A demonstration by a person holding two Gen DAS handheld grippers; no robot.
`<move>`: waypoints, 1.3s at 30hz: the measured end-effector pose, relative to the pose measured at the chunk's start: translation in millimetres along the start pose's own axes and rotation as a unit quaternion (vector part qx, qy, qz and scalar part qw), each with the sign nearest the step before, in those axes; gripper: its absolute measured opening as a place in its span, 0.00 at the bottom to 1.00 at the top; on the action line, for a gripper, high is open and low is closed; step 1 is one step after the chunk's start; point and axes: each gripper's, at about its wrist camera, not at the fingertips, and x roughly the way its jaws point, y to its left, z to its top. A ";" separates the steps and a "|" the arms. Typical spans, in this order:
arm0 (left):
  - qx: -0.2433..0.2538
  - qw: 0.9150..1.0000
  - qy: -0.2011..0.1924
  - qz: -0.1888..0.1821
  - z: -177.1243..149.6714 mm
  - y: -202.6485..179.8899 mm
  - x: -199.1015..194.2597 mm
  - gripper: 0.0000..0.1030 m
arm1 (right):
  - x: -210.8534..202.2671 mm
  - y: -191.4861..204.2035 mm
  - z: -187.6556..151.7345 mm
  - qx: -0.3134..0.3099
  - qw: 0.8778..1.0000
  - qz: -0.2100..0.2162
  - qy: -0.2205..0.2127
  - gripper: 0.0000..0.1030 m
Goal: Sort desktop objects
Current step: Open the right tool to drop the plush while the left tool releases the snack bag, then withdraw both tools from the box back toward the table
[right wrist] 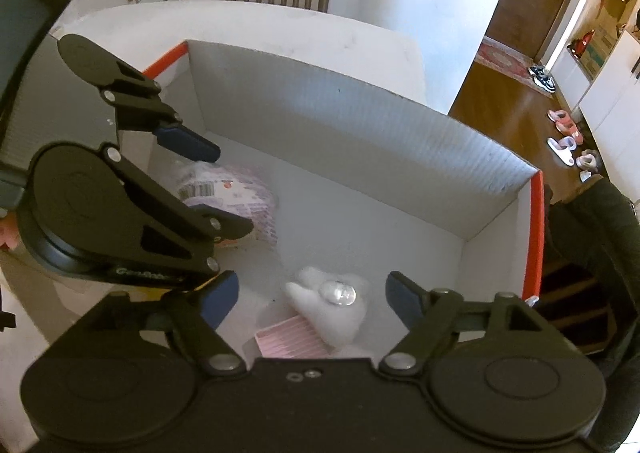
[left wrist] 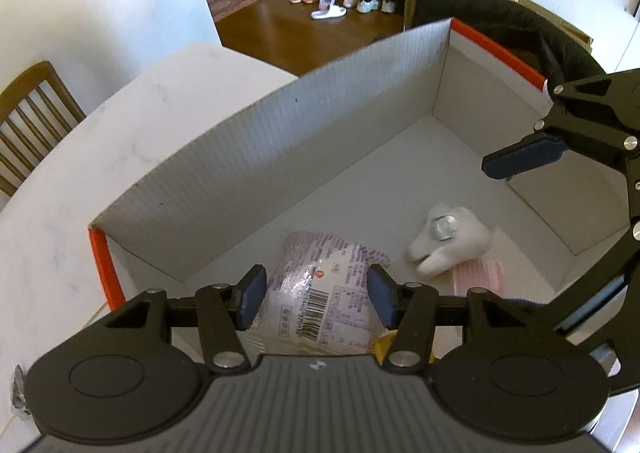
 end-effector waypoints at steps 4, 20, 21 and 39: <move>-0.014 1.000 -0.013 -0.002 -1.5 8.3 -10.6 0.52 | -11.1 -1.1 -2.1 0.007 1.000 0.002 -0.014 0.85; -0.037 0.997 -0.066 -0.019 -10.0 -3.9 -54.7 0.66 | -66.4 -4.3 -21.8 0.034 0.996 0.015 -0.081 0.94; -0.041 0.996 -0.070 -0.022 -11.9 -3.6 -58.5 0.67 | -69.3 -3.8 -23.2 0.036 0.996 0.016 -0.085 0.95; -0.062 0.985 -0.154 -0.039 -46.8 7.5 -119.4 0.88 | -109.6 27.8 -42.7 0.083 0.984 0.011 -0.159 0.99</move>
